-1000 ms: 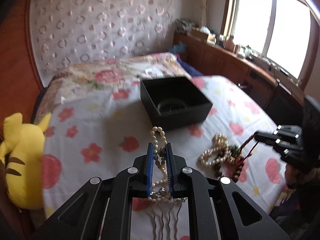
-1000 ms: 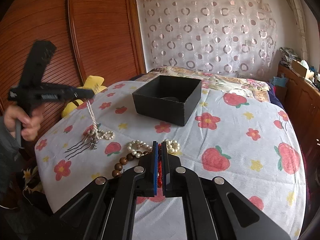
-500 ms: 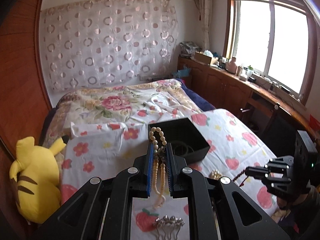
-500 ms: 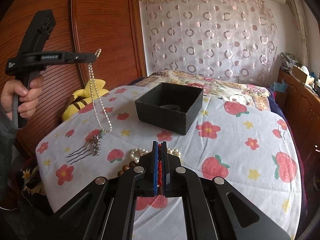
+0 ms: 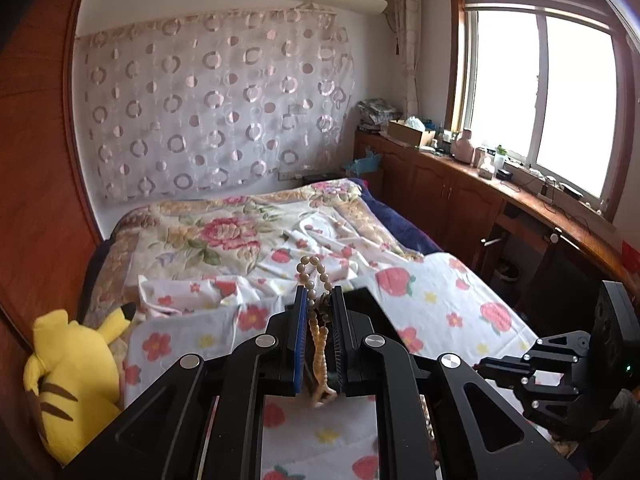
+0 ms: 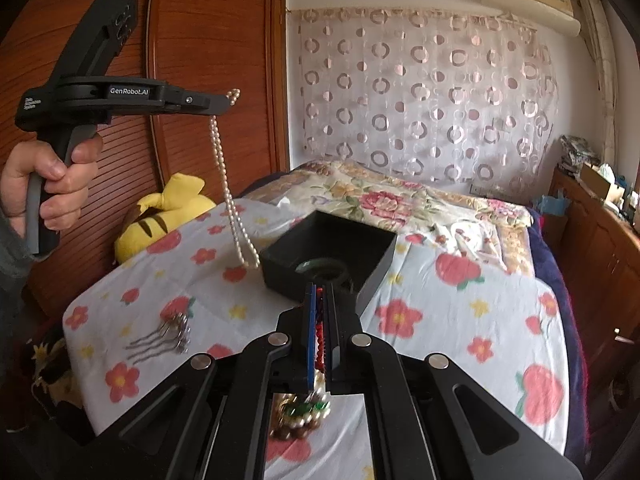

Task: Organize jewelry
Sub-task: 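Carry the pearl necklace into the black box and open the left tool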

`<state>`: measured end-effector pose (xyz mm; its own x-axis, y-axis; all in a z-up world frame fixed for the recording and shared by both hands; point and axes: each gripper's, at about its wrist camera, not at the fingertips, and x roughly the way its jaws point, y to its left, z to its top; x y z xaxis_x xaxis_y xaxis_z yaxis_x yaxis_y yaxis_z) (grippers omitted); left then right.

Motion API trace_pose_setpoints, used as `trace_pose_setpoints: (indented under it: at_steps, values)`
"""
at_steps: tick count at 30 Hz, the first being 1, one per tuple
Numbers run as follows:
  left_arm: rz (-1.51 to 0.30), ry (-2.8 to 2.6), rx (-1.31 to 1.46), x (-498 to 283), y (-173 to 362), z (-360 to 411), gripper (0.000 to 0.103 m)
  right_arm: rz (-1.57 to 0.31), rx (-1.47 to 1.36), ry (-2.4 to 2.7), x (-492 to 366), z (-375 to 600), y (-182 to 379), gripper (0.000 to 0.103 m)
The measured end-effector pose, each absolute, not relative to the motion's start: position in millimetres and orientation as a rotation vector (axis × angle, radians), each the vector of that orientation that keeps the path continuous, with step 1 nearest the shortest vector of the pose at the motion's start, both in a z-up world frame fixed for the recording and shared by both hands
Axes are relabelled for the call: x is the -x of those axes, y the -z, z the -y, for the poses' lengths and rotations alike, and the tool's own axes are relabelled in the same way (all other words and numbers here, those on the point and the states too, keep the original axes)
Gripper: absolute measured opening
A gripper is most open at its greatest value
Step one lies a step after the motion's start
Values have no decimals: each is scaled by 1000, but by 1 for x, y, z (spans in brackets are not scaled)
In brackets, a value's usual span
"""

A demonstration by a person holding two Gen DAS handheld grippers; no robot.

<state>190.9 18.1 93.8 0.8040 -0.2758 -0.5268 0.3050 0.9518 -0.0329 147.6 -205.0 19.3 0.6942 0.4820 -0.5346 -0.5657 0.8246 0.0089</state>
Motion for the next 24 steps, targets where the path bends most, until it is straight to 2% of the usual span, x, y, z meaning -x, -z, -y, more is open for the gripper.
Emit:
trace_pose_setpoints:
  at_steps: [15, 24]
  values:
    - [-533, 313, -68, -227, -118, 14, 11, -540, 206, -525, -204, 194, -37, 4]
    - [-636, 312, -54, -255, -66, 23, 11, -569, 205, -522, -227, 187, -27, 4]
